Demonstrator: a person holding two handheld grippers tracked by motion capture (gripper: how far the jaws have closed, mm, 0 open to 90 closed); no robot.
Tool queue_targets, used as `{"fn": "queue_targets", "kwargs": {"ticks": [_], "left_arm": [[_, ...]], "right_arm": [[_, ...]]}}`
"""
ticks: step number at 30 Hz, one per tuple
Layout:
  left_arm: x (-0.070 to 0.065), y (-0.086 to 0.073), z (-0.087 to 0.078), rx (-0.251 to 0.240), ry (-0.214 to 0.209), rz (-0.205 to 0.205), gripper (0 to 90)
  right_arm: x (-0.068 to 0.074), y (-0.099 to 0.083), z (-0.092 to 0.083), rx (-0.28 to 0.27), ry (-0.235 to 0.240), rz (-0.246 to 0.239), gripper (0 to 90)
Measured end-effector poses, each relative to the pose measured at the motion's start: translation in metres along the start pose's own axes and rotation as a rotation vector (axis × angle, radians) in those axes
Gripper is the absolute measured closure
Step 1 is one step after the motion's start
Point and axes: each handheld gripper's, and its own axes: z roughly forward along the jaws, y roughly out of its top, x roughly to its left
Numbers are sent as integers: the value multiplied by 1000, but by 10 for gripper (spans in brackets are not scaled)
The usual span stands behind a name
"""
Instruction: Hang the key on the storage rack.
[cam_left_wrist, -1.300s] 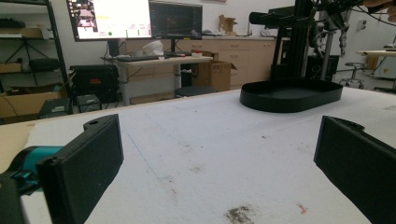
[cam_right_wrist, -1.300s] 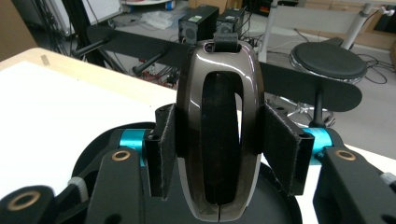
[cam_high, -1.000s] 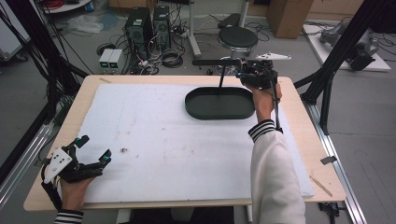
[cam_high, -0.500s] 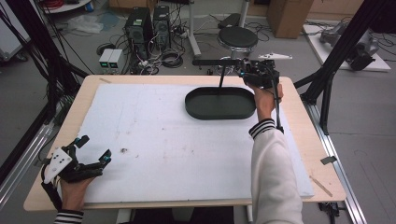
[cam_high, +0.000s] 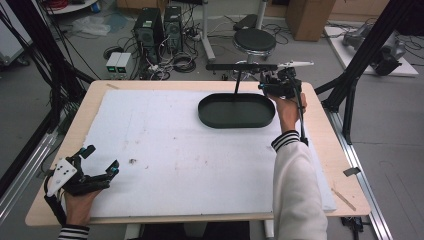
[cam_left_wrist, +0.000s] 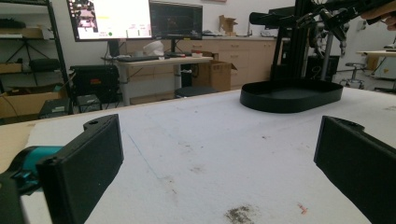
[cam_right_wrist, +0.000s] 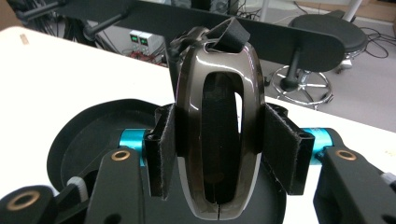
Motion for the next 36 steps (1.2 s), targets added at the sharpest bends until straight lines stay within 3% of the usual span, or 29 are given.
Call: {"fn": "queue_targets", "kwargs": {"ticks": [9,15,24,25,26,27,28,29,32,33,36], "left_arm": [[0,0,0,0,1,-1,18],[0,0,0,0,1,0,18],[0,0,0,3,3,-3,18],[1,0,0,1,3,-5,18],[1,0,0,1,3,-5,18],[1,0,0,2,3,-4,18],[1,0,0,2,3,-3,18],[1,0,0,2,3,-5,18],[1,0,0,2,3,-5,18],[1,0,0,1,3,-6,18],[1,0,0,2,3,-5,18]], "right_arm": [[2,-9,11,58,8,-38,478],[-1,-24,18,78,20,-14,477],[0,-26,23,95,34,-16,468],[0,-27,24,88,38,-11,379],[0,-27,24,88,38,-11,379],[2,-25,24,61,15,-2,212],[2,-25,24,61,15,-2,212],[4,-25,24,57,0,2,94],[5,-26,22,71,9,-2,80],[9,-27,16,42,2,-23,4],[10,-30,7,5,30,-38,4]]}}
